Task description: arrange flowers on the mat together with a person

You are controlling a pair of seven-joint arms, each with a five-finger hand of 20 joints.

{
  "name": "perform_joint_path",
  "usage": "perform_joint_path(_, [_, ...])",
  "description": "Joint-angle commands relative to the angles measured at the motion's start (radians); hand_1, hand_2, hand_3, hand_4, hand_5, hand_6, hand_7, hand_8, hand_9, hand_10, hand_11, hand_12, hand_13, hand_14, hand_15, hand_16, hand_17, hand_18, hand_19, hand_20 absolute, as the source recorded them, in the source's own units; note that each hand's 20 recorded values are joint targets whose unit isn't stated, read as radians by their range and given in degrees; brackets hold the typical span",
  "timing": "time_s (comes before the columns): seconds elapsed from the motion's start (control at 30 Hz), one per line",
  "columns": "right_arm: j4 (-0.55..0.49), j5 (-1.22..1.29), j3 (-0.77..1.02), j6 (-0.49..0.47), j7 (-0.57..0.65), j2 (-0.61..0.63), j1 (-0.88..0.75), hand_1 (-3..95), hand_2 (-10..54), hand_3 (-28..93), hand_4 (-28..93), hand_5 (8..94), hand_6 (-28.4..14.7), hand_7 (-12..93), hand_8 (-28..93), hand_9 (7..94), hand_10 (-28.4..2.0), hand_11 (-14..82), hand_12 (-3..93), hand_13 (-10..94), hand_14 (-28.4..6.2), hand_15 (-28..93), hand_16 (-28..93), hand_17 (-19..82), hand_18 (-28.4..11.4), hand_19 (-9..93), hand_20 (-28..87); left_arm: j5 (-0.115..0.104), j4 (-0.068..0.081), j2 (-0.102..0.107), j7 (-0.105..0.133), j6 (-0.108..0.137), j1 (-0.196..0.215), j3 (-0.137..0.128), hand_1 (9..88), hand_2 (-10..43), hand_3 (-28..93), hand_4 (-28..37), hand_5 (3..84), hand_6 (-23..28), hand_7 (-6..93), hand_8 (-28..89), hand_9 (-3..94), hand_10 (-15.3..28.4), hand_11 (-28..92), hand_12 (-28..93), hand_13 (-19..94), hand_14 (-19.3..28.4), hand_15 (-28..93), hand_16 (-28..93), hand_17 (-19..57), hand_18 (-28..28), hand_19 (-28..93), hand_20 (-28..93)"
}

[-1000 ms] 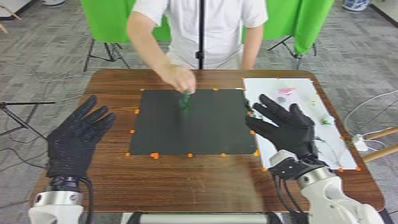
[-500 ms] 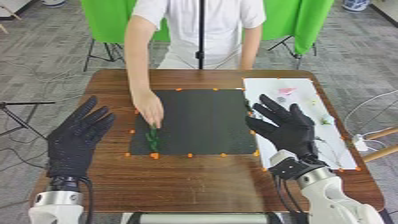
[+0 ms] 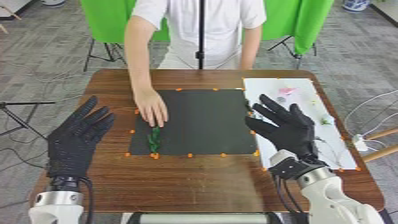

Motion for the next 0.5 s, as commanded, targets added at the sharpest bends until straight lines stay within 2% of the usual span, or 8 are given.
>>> perform_joint_path(0.03, [-0.023,-0.032,-0.027,0.098,-0.067,0.038,-0.015,-0.6,20.9,85,-28,41.5,-3.1,10,-12,42.1,-16.0,5.9,10.1,36,-22.5,14,22,2,-20.3,35,14,-0.007,0.001,-0.002,0.002,0.01,0.014,0.005,22.7,8.0,80,-21.2,39.8,10.7,10.5,-9,35.7,20.8,21,9,27,27.2,43,-10,-7.3,23.7,57,-1])
perform_joint_path(0.1, [-0.031,-0.061,-0.032,0.133,-0.074,0.052,-0.012,2.0,18.3,86,-28,41.7,-3.5,11,-12,43.7,-16.9,8.4,10.7,38,-22.5,20,19,2,-20.5,39,14,-0.007,0.0,0.002,0.008,0.01,0.017,0.005,22.7,8.0,80,-21.2,39.8,10.7,10.6,-9,35.8,20.8,21,9,27,27.2,44,-10,-7.3,23.7,57,-1])
perform_joint_path(0.13, [-0.035,-0.077,-0.035,0.153,-0.085,0.062,-0.015,3.3,17.2,86,-28,41.7,-3.5,11,-12,44.6,-17.2,9.7,10.9,39,-22.1,22,18,2,-20.6,40,14,-0.005,0.001,-0.002,0.002,0.009,0.014,0.004,22.7,8.1,80,-21.2,39.8,10.7,10.6,-9,35.8,20.8,21,9,27,27.2,43,-10,-7.3,23.7,57,-1])
perform_joint_path(0.17, [-0.037,-0.092,-0.037,0.169,-0.094,0.071,-0.011,4.9,16.0,86,-28,41.7,-3.5,12,-12,45.3,-17.5,10.9,11.2,39,-21.8,24,18,2,-20.6,41,14,-0.011,0.0,0.006,0.017,0.015,0.015,0.008,22.7,8.0,80,-21.1,39.8,10.7,10.6,-9,35.8,20.8,21,9,27,27.3,44,-10,-7.3,23.7,57,-1])
perform_joint_path(0.27, [-0.059,-0.18,-0.046,0.27,-0.082,0.108,-0.013,9.0,13.6,86,-28,41.9,-3.2,13,-13,46.7,-17.5,13.5,11.4,41,-21.2,30,16,4,-20.4,45,15,-0.007,0.0,-0.002,0.004,0.011,0.017,0.004,22.7,8.0,80,-21.1,39.9,10.7,10.6,-9,35.8,20.8,21,9,27,27.3,44,-10,-7.3,23.7,57,-1])
perform_joint_path(0.37, [-0.07,-0.252,-0.054,0.361,-0.078,0.138,-0.009,13.7,12.7,85,-28,43.8,-3.5,14,-14,48.6,-17.2,15.4,11.1,44,-20.3,36,13,6,-20.4,52,17,-0.011,-0.001,0.002,0.012,0.016,0.021,0.005,22.6,8.0,80,-21.1,39.9,10.8,10.6,-9,35.9,20.8,22,9,27,27.3,44,-10,-7.3,23.7,57,-1])
perform_joint_path(0.5, [-0.087,-0.36,-0.055,0.462,-0.046,0.174,-0.011,17.4,11.3,84,-28,45.6,-4.1,15,-15,48.8,-17.2,15.6,10.9,47,-19.6,42,10,11,-21.0,61,16,-0.011,0.0,0.001,0.01,0.015,0.019,0.004,22.6,8.0,80,-21.2,39.9,10.8,10.5,-9,35.9,20.8,22,9,27,27.3,44,-10,-7.3,23.7,57,-1])
